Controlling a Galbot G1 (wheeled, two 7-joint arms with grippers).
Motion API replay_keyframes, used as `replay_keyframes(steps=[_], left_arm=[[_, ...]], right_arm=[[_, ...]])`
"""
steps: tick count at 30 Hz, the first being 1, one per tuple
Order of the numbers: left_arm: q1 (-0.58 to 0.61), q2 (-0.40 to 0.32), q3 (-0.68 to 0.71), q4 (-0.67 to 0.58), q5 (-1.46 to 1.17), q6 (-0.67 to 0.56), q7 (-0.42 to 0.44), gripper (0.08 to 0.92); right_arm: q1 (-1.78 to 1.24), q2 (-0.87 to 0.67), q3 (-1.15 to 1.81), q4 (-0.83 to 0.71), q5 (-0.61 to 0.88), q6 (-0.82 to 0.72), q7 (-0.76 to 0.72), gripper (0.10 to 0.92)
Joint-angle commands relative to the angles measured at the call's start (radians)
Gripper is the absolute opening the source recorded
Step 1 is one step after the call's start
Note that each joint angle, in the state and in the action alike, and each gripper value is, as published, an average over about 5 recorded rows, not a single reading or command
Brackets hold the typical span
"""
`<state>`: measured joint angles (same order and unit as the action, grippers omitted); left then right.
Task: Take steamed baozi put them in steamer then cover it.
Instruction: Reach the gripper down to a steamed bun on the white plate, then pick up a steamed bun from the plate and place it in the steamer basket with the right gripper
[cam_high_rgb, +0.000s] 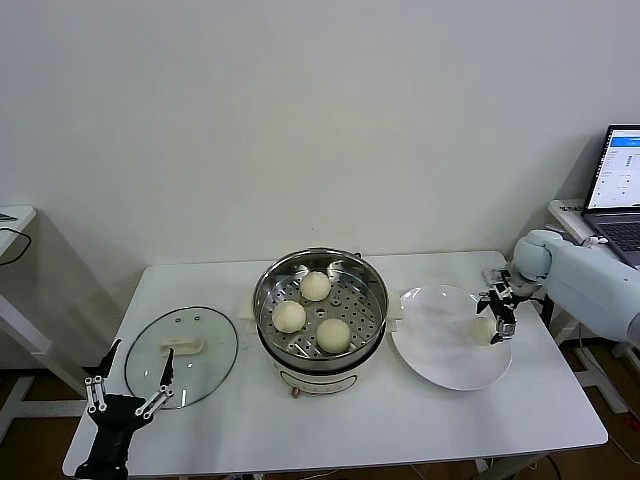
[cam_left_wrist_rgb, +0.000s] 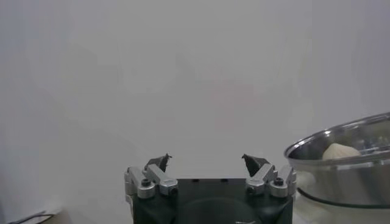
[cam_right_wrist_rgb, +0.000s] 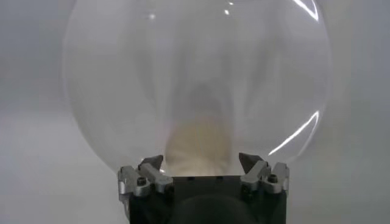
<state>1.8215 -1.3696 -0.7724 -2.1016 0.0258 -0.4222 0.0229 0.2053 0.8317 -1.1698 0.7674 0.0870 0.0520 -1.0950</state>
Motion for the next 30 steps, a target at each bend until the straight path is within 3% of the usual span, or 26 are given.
replay_keyframes(steps=[1,10,19,30], left_arm=[[0.001,-0.001,-0.002,0.000,0.000,-0.003,0.001,0.823],[-0.005,-0.001,-0.005,0.011,-0.001,-0.005,0.001,0.823],[-0.014,0.005,0.000,0.004,-0.001,0.000,0.001,0.823],[-0.014,0.008,0.009,-0.009,0.000,0.004,0.000,0.823]], right_arm=[[-0.011,0.020,-0.003,-0.019,-0.007,-0.004,0.007,0.767],[0.023,0.021,-0.013,0.000,-0.011,-0.010,-0.014,0.642],[0.244,0.027,-0.034,0.119,0.064,0.006,-0.163,0.619],[0.618,0.140,-0.187,0.418,0.358,-0.134,-0.250,0.619]])
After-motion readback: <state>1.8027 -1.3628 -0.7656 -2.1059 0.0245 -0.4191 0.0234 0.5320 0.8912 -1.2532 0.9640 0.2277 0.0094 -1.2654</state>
